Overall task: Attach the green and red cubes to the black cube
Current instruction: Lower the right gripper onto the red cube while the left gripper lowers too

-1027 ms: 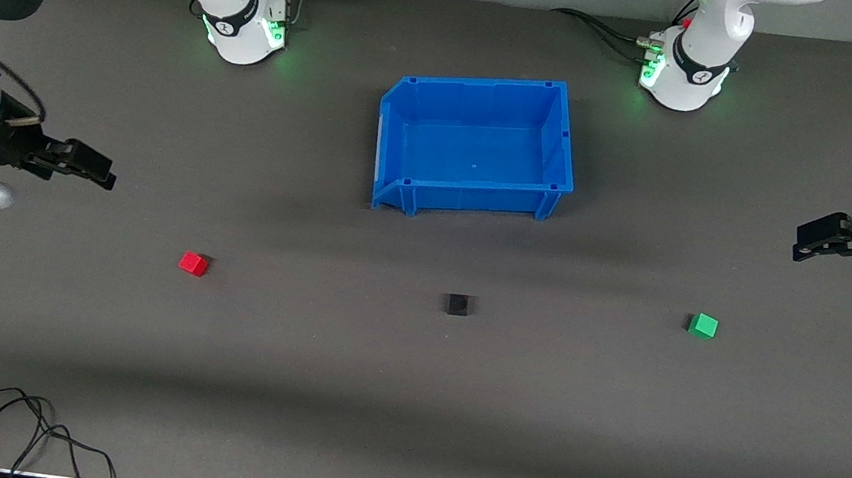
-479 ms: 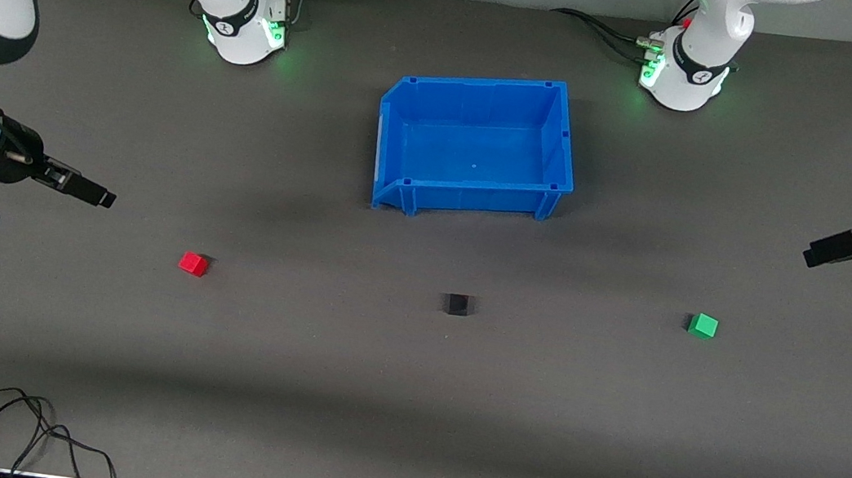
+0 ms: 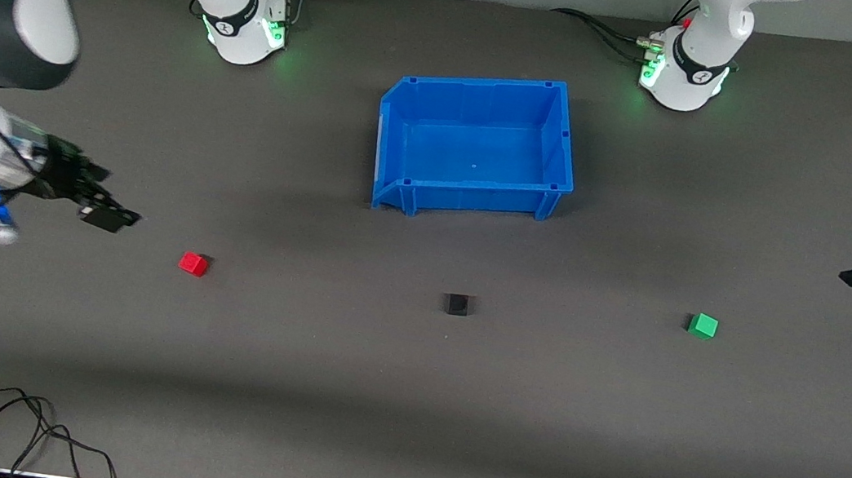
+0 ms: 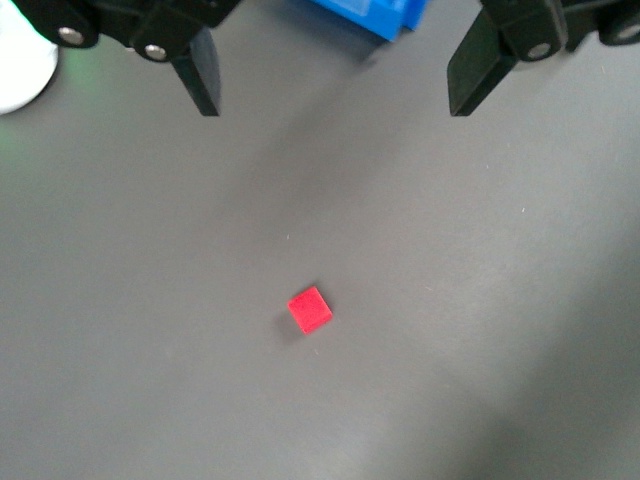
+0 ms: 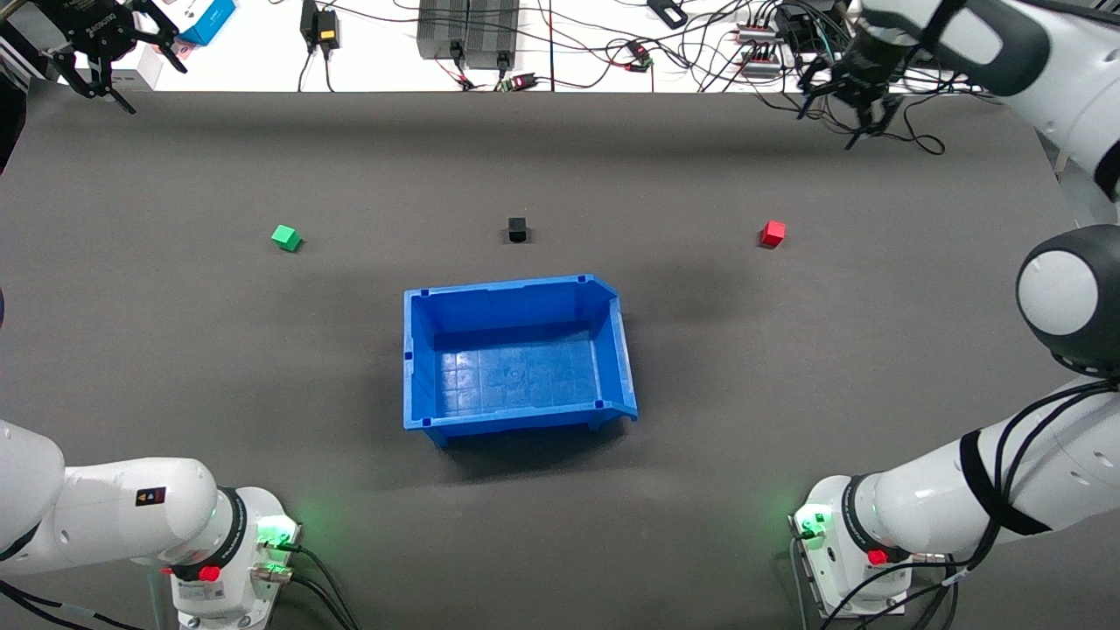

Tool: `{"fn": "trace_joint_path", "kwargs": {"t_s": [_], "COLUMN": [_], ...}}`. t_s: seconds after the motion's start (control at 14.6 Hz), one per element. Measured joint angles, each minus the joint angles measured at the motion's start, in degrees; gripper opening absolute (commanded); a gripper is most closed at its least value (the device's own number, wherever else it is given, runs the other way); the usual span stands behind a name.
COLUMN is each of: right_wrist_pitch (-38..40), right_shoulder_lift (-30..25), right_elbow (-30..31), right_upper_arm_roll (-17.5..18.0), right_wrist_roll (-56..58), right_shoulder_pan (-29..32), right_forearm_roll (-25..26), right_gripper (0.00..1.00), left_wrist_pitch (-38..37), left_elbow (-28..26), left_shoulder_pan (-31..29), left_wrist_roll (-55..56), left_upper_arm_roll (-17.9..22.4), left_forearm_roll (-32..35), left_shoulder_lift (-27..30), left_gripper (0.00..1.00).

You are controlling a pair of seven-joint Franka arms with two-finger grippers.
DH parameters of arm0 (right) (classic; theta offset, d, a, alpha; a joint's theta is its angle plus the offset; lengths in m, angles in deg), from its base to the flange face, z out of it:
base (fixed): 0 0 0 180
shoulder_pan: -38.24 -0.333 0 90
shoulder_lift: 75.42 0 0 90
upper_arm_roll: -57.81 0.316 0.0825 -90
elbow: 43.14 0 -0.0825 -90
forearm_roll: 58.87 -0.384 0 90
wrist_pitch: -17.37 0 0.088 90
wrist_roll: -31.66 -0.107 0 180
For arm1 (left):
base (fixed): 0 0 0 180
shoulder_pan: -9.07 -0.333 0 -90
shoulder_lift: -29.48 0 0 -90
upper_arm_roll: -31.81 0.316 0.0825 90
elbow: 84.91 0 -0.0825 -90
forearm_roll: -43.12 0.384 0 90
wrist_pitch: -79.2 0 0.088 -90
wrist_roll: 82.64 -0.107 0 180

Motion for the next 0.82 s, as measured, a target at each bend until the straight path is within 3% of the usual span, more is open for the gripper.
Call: {"fn": "trace_joint_path", "kwargs": {"t_s": [0.34,0.62,0.82], "right_wrist_pitch": [-2.73,-23.28,-30.89], "right_shoulder_lift": [8.44,12.61,15.80], "right_elbow": [1.48,12.09,16.65], "right_upper_arm_roll": [-0.74,-0.59,-0.87], "right_wrist_roll": [-14.43,-29.17,-32.39], "right_shoulder_pan": [0.39,-2.77,-3.12], "right_forearm_roll": [3.69,9.45,10.63], "right_gripper": [1.00,1.00,0.99], "left_wrist_pitch": [1.55,13.19,23.40], "left_elbow": [-2.51,-12.73,-20.93], "left_shoulder_pan": [-3.43,-4.80,-4.92], "left_wrist_roll": [9.99,10.24,10.33], "left_upper_arm_roll": [0.13,0.13,0.11], "left_forearm_roll": [-3.63,-5.93,-8.67], "left_shoulder_lift": [-2.47,-3.33,-3.43], "left_gripper": [1.00,1.00,1.00]}}
